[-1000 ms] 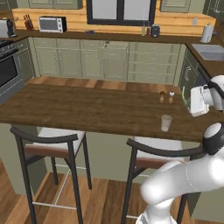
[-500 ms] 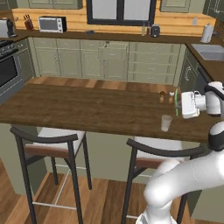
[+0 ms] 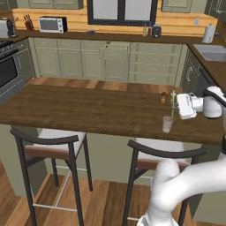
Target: Take a straw from the drawer in front and place it inside the glass cup on the dining counter.
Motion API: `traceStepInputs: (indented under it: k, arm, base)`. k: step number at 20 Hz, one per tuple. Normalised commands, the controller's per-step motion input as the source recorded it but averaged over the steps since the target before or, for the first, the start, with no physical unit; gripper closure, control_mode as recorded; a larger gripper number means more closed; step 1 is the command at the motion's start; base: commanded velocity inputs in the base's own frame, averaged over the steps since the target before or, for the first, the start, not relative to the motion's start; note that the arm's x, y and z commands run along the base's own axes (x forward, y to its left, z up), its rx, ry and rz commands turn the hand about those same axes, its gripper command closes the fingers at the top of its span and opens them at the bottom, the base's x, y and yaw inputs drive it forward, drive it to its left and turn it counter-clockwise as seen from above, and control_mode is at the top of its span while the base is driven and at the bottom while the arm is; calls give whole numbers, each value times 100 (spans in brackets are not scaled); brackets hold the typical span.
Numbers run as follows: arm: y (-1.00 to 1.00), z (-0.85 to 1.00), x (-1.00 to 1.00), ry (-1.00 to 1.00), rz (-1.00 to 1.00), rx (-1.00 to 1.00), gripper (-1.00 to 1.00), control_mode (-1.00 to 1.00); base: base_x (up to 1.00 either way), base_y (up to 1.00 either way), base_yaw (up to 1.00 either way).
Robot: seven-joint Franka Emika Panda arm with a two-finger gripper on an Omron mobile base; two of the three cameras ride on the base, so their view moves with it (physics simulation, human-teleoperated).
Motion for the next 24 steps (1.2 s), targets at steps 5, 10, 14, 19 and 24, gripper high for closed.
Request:
traceStepInputs:
  k: [5, 10, 14, 19, 24]
  arm:
    - [1, -18, 34, 0, 9, 5, 100, -100]
    - [0, -27, 13, 0, 6, 1, 100, -100]
    - [0, -20, 9, 0, 1, 0, 100, -100]
    - [0, -16, 10, 0, 0, 0, 100, -100]
    - [2, 0, -40, -1, 0, 0, 100, -100]
  base:
    - [0, 0, 0]
    - [0, 0, 0]
    - [0, 0, 0]
    - [0, 0, 0]
    - [0, 0, 0]
